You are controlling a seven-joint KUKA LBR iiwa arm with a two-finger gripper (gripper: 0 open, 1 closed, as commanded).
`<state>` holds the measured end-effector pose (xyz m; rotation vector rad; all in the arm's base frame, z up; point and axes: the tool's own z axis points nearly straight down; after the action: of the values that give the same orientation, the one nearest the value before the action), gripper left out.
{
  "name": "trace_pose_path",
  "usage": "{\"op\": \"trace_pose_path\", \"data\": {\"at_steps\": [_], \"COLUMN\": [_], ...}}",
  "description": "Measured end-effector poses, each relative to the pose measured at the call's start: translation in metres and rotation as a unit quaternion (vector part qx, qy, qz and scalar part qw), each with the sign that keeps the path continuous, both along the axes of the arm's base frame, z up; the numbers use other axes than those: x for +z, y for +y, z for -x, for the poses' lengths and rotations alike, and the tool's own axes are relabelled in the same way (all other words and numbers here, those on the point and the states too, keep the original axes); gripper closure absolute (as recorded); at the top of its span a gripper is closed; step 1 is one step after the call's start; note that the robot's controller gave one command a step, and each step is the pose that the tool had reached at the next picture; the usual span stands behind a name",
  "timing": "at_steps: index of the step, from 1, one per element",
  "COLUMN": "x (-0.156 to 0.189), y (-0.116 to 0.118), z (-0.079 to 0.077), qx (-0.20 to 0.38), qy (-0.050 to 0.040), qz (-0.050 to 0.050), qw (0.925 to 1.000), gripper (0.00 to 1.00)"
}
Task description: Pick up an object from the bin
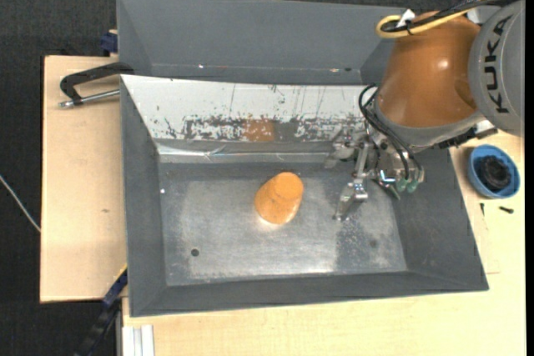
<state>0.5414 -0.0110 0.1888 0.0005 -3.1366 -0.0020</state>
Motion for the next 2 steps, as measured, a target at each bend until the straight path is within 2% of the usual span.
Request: {"op": "trace_pose_path", "data": {"at_steps": [1,2], "x": [-0.0816,-0.0777], "y": [0.0617,0.0604], "z": [-0.0328,-0.0347], "qx": [0.158,0.157], "qy": [-0.0015,-0.0045], "qz": [-0.001,0.0], "qw": [0.9875,0.9877], "gripper": [0.0,1.0]}}
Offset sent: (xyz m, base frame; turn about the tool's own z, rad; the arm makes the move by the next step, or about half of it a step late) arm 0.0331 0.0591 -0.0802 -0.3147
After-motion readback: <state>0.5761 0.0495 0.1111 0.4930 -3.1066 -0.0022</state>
